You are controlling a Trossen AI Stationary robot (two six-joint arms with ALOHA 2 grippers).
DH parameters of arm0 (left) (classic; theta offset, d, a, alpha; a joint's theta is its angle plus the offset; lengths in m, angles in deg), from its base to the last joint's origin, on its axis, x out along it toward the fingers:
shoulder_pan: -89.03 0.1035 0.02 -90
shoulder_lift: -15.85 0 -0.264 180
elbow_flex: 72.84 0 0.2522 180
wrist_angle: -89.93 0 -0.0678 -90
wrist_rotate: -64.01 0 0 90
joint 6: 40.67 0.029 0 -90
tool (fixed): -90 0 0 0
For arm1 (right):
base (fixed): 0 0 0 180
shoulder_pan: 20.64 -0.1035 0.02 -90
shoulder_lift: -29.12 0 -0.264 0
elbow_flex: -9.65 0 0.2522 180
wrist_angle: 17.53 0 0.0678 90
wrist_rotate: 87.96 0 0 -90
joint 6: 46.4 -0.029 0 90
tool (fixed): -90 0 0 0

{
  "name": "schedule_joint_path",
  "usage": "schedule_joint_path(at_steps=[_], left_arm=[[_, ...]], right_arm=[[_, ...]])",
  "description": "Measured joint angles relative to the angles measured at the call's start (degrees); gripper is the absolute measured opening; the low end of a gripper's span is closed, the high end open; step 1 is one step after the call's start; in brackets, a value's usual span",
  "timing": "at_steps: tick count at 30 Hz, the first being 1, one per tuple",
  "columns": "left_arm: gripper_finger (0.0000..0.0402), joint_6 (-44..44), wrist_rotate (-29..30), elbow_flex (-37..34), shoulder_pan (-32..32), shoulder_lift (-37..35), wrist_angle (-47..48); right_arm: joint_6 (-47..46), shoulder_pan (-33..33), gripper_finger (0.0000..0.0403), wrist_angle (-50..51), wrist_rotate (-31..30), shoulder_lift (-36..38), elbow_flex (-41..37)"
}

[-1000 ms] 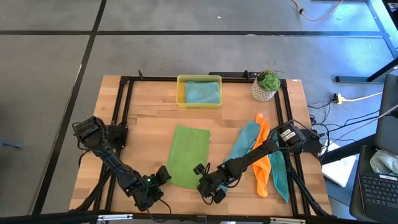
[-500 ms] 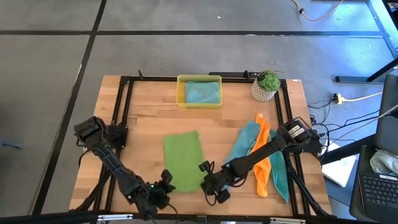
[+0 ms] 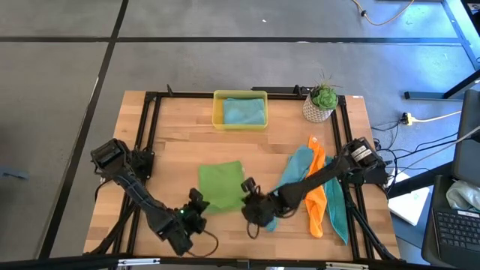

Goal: Fold microfiber towels
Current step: Fold the green cloth

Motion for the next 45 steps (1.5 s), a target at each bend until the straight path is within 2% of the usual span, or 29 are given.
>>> schedule_joint_path(at_steps=[6, 12, 19, 23, 31, 35, 38, 43, 45], left_arm=[[0.0001, -4.29, 1.52, -4.22, 3.43, -0.04, 2.81], [0.0001, -10.57, 2.15, -10.36, 6.50, -0.04, 2.43], [0.0001, -14.38, 5.85, -12.08, 8.52, -0.04, 2.08], [0.0004, -14.38, 6.61, -12.08, 10.28, -0.04, 2.06], [0.0023, -14.83, 6.43, -12.12, 12.76, -0.04, 0.86], [0.0040, -15.65, 5.47, -12.12, 12.89, -0.04, 0.86], [0.0057, -17.80, 5.75, -12.12, 12.92, -0.04, 1.15], [0.0074, -24.22, 12.47, -12.12, 12.91, -0.04, 4.80], [0.0074, -27.20, 14.53, -12.12, 13.10, -0.04, 5.96]], right_arm=[[-0.07, 6.73, 0.0009, -0.42, -1.96, 0.00, -0.09], [-0.30, 12.29, 0.0009, -0.53, 4.04, 0.00, -0.15], [-0.29, 16.28, 0.0010, -0.58, 5.58, 0.00, -0.20], [-0.41, 18.57, 0.0010, -4.45, 8.75, 0.00, -3.24], [-0.46, 20.61, 0.0012, -18.92, 9.38, -0.02, -12.23], [-0.31, 20.76, 0.0033, -24.23, 8.82, -0.02, -15.68], [-0.46, 20.63, 0.0060, -24.89, 5.68, -0.02, -15.98], [-3.27, 20.76, 0.0099, -26.34, -0.14, -0.02, -16.02], [-4.10, 20.74, 0.0109, -25.76, -0.70, -0.02, -16.02]])
